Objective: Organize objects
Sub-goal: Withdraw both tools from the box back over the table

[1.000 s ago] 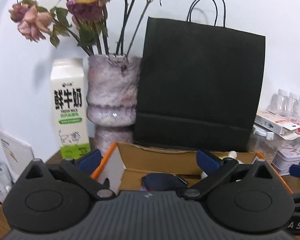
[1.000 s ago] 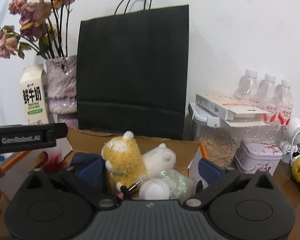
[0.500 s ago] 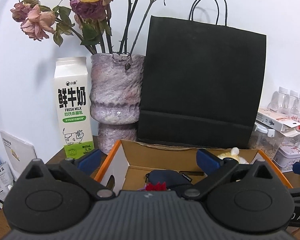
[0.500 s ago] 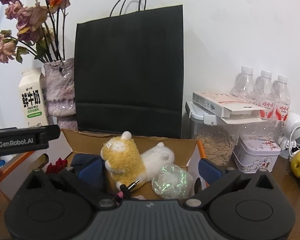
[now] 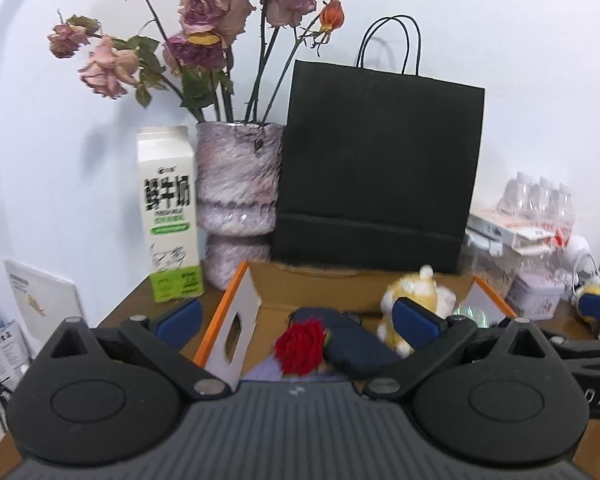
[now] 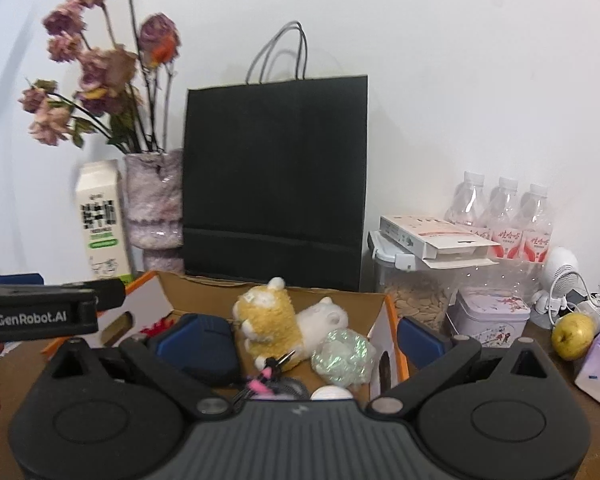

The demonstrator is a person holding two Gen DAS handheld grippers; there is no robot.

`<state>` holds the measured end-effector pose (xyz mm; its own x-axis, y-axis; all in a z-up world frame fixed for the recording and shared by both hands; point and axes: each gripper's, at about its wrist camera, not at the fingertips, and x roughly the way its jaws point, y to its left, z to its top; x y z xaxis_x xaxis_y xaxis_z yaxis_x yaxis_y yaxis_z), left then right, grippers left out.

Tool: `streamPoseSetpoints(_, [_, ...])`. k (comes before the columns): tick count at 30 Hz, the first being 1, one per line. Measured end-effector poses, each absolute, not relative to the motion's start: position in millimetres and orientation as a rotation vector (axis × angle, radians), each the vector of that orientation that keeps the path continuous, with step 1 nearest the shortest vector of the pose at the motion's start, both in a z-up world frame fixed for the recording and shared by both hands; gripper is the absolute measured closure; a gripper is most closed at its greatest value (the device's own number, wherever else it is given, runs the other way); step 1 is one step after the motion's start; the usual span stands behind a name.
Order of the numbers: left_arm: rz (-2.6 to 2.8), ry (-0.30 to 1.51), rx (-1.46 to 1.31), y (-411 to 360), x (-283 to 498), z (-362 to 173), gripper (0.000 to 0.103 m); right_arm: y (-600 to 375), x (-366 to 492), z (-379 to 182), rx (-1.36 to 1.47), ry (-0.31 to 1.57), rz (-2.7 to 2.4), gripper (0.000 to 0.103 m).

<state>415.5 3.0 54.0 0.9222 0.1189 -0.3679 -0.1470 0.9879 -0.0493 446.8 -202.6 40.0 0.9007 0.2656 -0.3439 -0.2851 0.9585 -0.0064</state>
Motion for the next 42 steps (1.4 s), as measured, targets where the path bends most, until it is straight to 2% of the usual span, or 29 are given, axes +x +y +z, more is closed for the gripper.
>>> streamPoseSetpoints(13, [0.093,0.434,-0.083,5,306,60,0.000,-209,346,47,-0.047,0.403,0.329,0.000])
streamPoseSetpoints(26, [0.111,0.511,-0.063,9,212,43,0.000,-216,253,36,-0.049,0.441,0.345,0.000])
streamPoseSetpoints(42, [0.100,0.532,-0.042,-4,157,34,0.000,-236,196,26,-0.024,0.449,0.330,0.000])
